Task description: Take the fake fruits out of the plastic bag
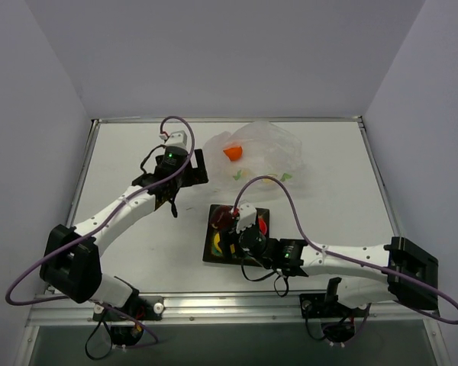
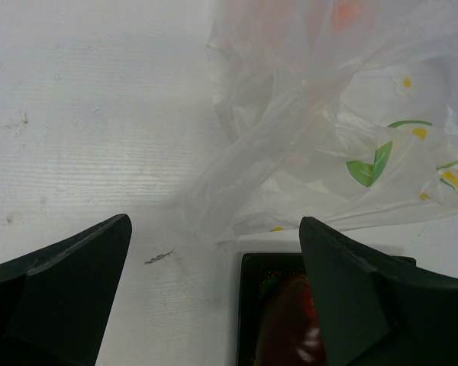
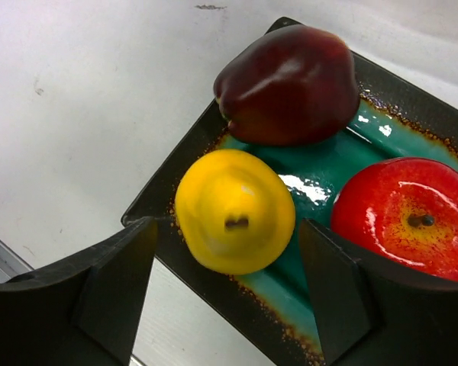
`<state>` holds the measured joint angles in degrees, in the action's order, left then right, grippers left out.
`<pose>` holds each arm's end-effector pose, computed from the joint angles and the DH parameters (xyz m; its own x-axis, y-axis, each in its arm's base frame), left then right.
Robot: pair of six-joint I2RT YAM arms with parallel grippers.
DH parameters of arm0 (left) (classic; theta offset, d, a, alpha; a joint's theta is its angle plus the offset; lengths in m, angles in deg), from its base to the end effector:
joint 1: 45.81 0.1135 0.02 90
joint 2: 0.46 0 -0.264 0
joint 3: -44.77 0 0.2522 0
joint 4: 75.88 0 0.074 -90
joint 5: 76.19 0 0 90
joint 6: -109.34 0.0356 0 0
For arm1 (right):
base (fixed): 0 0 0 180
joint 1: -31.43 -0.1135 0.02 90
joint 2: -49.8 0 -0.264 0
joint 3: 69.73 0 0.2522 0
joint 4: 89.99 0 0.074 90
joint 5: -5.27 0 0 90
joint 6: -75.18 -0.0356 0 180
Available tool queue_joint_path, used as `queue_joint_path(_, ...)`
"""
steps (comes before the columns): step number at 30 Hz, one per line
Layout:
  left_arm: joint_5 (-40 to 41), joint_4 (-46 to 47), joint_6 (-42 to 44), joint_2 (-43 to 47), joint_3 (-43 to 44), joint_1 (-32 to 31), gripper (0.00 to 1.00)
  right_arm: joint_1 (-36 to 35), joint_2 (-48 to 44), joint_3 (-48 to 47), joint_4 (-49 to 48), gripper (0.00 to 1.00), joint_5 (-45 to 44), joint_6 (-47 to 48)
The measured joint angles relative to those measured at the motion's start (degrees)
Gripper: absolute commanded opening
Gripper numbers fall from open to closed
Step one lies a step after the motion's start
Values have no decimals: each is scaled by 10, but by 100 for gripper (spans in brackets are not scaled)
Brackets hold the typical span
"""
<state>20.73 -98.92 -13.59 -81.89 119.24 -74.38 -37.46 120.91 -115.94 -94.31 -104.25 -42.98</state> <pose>0.2881 -0.1520 0.2893 -0.5768 -0.3004 -0.7596 0.0828 0.9036 -0.4202 0.1062 0.2420 0.2193 -0.4734 0.0088 -0.8808 -0.6161 0.7113 0.3383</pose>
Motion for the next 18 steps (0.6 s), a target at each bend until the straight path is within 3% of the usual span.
queue_joint_path(2,0,-5,4,-11,15,0,92,-5,6,-8,8,83,-2,2)
queue_joint_path(6,0,-18,17,-31,53,0,92,-6,-16,-11,38,83,-2,7)
queue_joint_path(9,0,-33,34,-55,97,0,94,-4,-74,-12,61,72,1,15)
queue_joint_path(10,-1,-38,40,-66,114,0,94,0,-97,-16,67,60,4,20)
queue_joint_path(13,-17,-43,65,-108,165,3,95,37,-151,-41,71,36,29,36)
queue_joint_path(18,-66,-49,108,-191,231,9,96,162,-134,-93,68,33,56,63)
